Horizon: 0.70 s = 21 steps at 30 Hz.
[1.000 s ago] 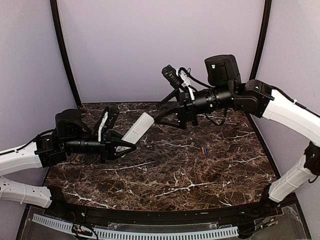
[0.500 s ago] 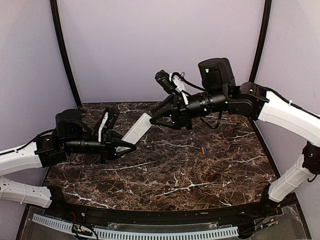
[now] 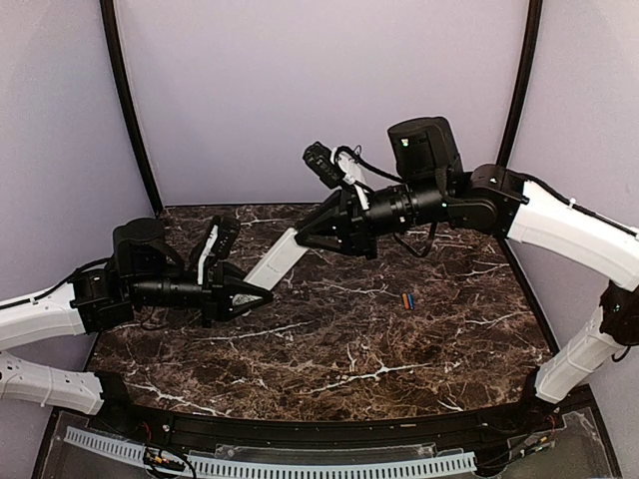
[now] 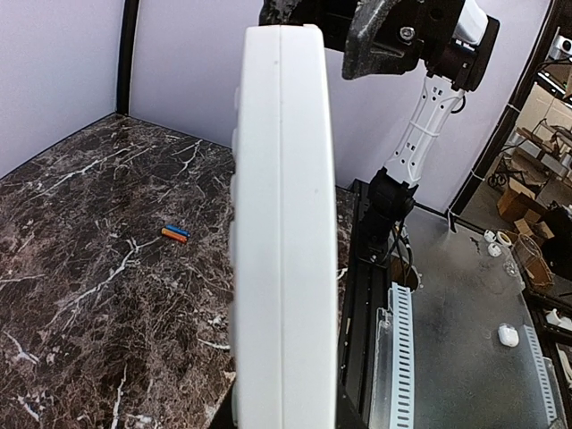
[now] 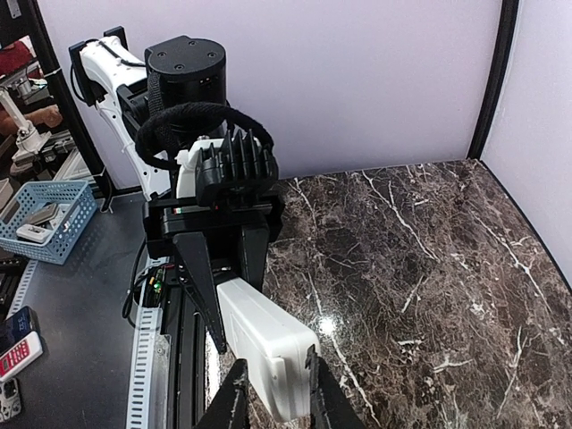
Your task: Load the batteries into the remote control
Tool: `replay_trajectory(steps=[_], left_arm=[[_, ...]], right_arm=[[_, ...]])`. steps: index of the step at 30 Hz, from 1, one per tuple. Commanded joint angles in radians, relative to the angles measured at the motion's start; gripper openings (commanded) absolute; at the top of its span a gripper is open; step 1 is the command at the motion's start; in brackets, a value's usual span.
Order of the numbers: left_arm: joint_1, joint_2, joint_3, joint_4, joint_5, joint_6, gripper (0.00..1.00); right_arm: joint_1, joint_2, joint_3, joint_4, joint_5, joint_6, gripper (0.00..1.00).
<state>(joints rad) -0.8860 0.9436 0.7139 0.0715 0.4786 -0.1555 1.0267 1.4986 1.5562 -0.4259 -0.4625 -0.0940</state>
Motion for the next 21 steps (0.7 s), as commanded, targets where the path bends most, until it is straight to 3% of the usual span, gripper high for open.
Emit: replay_trajectory(steps=[1, 13, 21], left_arm=[[-0.003, -0.001, 0.029, 0.031, 0.013, 0.015, 0.00], [-0.004, -0.010, 0.028, 0.046, -0.004, 0.013, 0.00], [-0.004, -0.014, 0.026, 0.059, -0.018, 0.007, 0.00]], right_arm=[[0.007, 0.012, 0.014, 0.011, -0.001, 0.008, 0.21], [0.008, -0.008, -0.019, 0.000, 0.031, 0.025, 0.22], [0.008, -0.005, -0.022, -0.002, 0.035, 0.034, 0.17]])
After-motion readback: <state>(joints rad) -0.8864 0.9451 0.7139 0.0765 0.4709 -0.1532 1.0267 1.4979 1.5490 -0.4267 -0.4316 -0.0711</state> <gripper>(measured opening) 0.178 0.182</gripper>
